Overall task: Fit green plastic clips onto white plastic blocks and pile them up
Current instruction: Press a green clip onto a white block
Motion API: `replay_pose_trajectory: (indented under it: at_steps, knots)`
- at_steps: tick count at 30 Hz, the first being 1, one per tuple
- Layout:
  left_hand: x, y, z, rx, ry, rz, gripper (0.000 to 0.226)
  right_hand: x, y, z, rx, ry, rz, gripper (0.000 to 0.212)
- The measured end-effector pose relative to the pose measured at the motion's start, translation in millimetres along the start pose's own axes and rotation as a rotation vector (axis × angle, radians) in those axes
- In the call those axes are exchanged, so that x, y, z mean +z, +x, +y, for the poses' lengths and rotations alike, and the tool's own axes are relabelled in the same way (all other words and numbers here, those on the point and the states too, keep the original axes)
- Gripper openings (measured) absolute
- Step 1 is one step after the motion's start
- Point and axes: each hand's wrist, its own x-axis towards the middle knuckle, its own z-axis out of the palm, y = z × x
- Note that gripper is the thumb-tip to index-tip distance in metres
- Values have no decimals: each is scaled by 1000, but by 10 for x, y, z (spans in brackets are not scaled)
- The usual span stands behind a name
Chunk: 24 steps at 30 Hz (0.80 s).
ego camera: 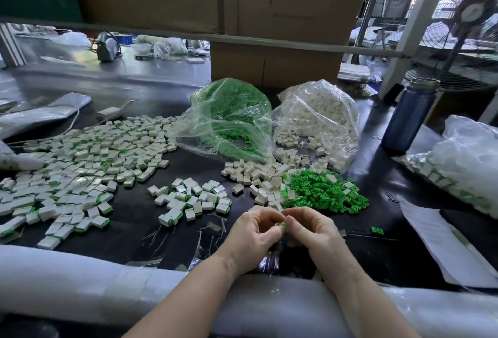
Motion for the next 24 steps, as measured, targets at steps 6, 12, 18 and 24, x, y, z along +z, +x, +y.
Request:
replay_pose_trajectory:
  at_steps: [6, 12, 18, 24]
  knots:
    - [-2, -11, 19, 21, 56, -34, 7, 24, 2, -29, 25, -5, -133, 25]
    - [18, -21, 17, 50, 97, -71, 21, -2, -4, -5, 70, 89, -122, 22]
    - [34, -16, 10, 68, 119, -95, 24, -18, -4, -5, 96, 114, -95, 19]
    - [46, -7, 0, 96, 171, -99, 20, -25, -8, -21, 116, 176, -113, 16]
